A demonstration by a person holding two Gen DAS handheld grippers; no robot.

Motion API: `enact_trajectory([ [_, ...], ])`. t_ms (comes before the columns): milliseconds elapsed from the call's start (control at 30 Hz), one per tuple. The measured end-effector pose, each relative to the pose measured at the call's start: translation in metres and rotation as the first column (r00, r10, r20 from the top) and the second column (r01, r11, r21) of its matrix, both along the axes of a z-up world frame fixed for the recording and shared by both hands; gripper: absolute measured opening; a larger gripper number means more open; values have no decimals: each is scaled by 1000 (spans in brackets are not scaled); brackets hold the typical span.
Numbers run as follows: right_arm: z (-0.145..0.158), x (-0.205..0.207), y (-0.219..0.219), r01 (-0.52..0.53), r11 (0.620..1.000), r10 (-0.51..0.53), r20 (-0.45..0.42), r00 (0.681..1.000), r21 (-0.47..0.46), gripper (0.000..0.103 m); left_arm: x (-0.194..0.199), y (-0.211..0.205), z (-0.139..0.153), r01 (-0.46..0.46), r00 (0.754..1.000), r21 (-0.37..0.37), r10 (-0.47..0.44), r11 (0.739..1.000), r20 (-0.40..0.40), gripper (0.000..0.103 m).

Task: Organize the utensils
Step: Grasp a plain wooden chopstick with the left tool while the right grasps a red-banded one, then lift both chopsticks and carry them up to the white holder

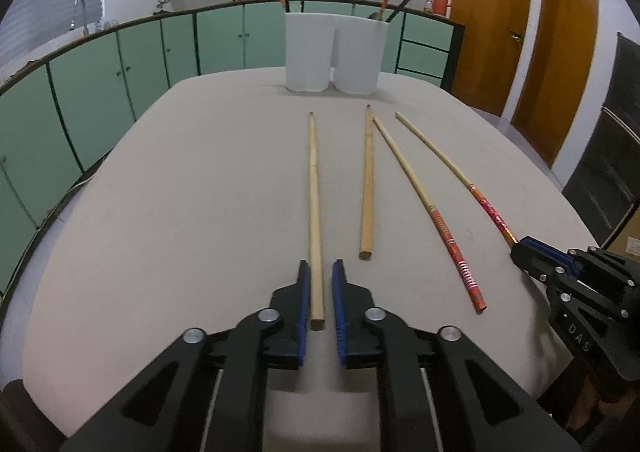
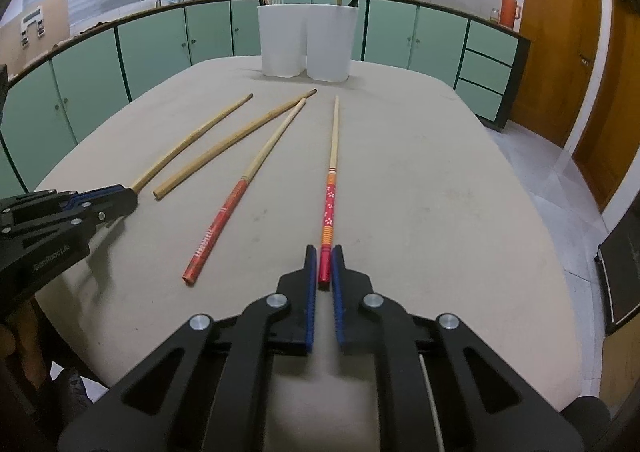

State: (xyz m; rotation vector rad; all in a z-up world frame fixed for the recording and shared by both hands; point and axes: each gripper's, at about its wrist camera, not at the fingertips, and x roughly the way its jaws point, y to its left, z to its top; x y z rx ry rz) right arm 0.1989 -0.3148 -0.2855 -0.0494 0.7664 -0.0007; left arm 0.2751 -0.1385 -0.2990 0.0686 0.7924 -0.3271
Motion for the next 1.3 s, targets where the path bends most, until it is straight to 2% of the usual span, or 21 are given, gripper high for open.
enact_trajectory([
  [33, -1, 0, 0, -1, 1000, 1, 2, 1000, -1, 9, 1, 0, 0, 3, 1000, -3, -3, 1000, 3, 19],
  [133, -2, 1, 2, -8, 1000, 8, 10, 1000, -16, 7, 3, 0, -2, 12, 1000, -17, -12, 1000, 13, 18],
  [200, -1, 2, 2, -9, 1000, 10, 9, 1000, -18, 5, 4, 2, -2, 4, 1000, -18, -4, 1000, 14, 7],
  [400, 17, -5, -1, -3, 1000, 3, 23, 1000, 3, 5, 1, 8, 16, -3, 1000, -48, 3, 999, 1, 7],
  [600, 58, -11, -1, -6, 1000, 5, 55, 998, 14, 5, -2, 18, 58, -12, 999, -68, 15, 998, 34, 6],
  [767, 105, -5, -2, -23, 1000, 22, 92, 995, 3, 5, 3, 25, 93, -9, 997, -73, 15, 997, 73, 6],
  [967, 149, 9, 0, -70, 997, 74, 98, 992, -36, 5, 16, 30, 120, 2, 996, -73, 4, 997, 86, 6],
  [1300, 191, 54, -9, -131, 991, 132, 16, 991, -40, 5, 47, 30, 167, 57, 995, -63, -52, 996, 80, 6],
])
